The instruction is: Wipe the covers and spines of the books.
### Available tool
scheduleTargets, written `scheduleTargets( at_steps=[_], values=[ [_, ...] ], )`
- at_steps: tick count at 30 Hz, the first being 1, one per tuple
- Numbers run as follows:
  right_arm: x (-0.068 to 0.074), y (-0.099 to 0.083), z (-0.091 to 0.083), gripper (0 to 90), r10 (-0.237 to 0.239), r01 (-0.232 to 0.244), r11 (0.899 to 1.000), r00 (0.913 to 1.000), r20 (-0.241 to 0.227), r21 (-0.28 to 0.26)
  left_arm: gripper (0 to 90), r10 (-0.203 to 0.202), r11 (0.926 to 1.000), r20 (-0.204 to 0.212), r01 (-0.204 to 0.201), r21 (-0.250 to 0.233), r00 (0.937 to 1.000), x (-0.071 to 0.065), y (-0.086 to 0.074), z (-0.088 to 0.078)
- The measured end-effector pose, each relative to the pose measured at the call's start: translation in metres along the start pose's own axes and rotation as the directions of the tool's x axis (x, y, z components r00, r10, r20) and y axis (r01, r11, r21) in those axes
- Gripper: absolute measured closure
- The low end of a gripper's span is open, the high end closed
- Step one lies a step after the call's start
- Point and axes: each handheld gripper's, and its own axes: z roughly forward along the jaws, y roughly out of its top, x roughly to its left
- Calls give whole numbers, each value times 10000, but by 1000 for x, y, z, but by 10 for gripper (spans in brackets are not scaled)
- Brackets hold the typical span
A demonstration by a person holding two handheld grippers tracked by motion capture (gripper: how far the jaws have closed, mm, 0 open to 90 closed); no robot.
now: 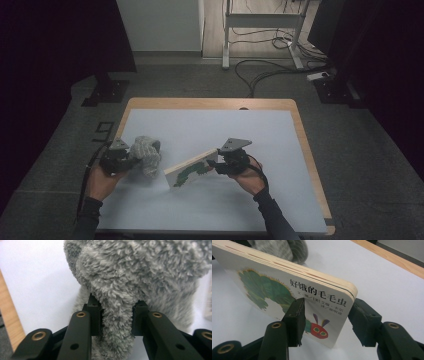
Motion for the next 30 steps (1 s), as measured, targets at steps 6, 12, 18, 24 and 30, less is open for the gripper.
scheduleTargets(
  at_steps=[6, 12, 18, 24, 30],
  values=[
    [0, 0, 0, 460, 23, -23, 10000, 10000, -20, -4, 658, -282, 9990, 253, 273, 350, 9993, 4, -7, 21],
    [0, 0, 0, 459, 9, -9, 10000, 10000, -20, 31, 479, -437, 9986, 421, 424, 324, 9982, 3, -9, 23],
    [0, 0, 0, 458, 27, -27, 10000, 10000, -39, 29, 267, -663, 9976, 457, 672, -179, 9967, 6, -7, 4],
    [0, 1, 0, 455, 13, -13, 10000, 10000, -41, 63, 181, -285, 9972, 491, 318, -673, 9984, -5, -4, -21],
    [0, 1, 0, 454, 29, -29, 10000, 10000, -35, 63, 193, 547, 9934, 975, -443, -1059, 9937, -32, -1, -41]
  ],
)
